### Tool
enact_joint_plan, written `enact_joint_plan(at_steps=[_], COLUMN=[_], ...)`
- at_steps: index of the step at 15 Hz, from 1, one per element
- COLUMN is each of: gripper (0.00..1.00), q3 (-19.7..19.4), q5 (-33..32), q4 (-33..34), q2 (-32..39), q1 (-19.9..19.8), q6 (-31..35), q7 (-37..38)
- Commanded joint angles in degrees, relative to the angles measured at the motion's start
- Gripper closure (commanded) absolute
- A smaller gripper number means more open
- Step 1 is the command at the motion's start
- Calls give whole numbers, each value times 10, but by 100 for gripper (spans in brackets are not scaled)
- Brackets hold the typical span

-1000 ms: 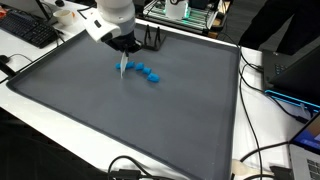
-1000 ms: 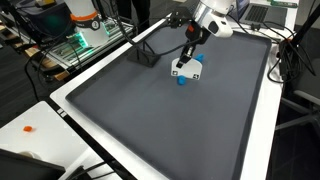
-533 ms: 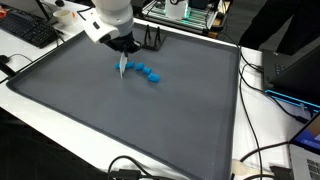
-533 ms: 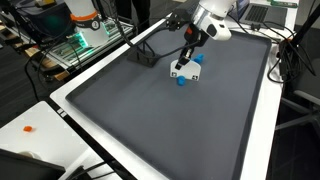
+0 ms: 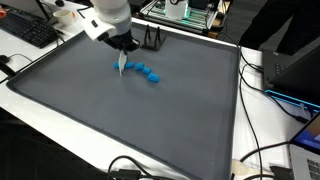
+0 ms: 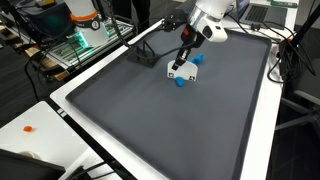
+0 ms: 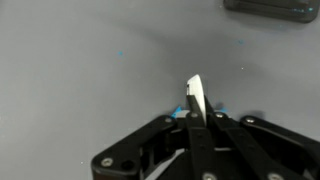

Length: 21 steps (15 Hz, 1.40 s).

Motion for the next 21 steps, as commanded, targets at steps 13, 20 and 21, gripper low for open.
enact_joint_plan(at_steps=[13,20,21], gripper=[99,99,99], q3=[4,1,1], q5=[50,159,180], q4=[-90,-147,-156], q2=[-85,-167,-177], q1=[-20,-29,-30], q6=[-6,-18,-20], q7=[27,111,124])
